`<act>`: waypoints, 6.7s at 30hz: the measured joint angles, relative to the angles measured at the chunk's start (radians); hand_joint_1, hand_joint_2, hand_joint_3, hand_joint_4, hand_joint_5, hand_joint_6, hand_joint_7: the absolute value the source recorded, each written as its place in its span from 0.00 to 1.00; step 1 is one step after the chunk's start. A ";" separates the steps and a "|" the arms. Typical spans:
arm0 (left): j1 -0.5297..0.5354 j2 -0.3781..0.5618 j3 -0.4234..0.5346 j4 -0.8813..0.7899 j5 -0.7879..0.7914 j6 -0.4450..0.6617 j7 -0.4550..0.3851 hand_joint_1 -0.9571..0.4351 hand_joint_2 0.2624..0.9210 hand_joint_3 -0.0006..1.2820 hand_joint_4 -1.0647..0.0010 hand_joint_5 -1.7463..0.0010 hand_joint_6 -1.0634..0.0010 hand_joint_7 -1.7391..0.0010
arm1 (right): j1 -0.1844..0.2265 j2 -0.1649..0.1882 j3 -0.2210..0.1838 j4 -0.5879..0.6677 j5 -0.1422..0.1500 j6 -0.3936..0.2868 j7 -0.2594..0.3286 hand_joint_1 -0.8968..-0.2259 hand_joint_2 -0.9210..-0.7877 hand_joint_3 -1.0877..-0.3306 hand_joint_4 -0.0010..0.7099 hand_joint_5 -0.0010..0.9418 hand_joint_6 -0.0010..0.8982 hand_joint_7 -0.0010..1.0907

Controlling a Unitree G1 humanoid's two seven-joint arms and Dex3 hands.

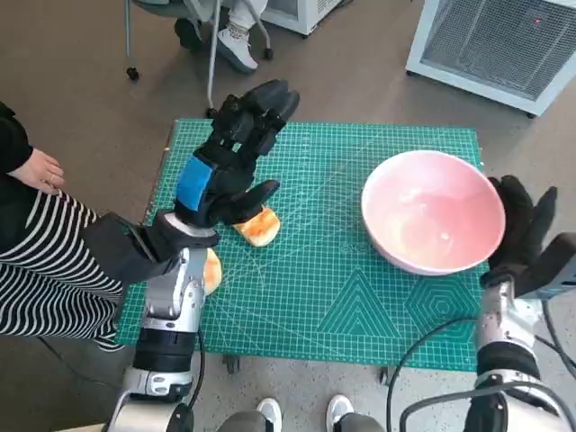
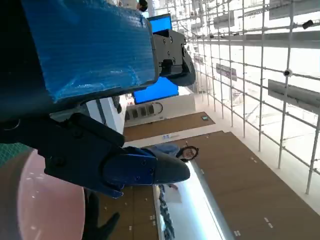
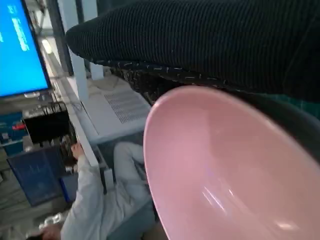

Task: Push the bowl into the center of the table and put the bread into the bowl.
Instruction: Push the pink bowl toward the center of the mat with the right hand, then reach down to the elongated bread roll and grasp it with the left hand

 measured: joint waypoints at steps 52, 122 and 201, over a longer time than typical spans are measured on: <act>0.047 0.032 -0.002 -0.038 0.008 0.000 0.030 0.19 1.00 0.24 0.93 0.86 1.00 0.66 | -0.122 0.089 0.056 -0.055 -0.003 0.005 0.062 0.32 0.00 0.31 0.16 0.01 0.14 0.22; -0.240 0.561 -0.115 0.125 0.405 0.026 -0.231 0.59 0.62 0.04 0.92 0.99 0.87 0.84 | 0.246 0.087 0.300 -1.041 -0.076 -0.046 0.111 0.13 0.00 0.49 0.24 0.01 0.12 0.36; -0.534 0.249 -0.665 1.013 1.021 0.033 0.248 0.68 0.92 0.02 0.37 0.96 0.37 0.83 | 0.278 0.088 0.291 -1.038 -0.078 -0.076 0.090 0.17 0.00 0.45 0.22 0.00 0.07 0.42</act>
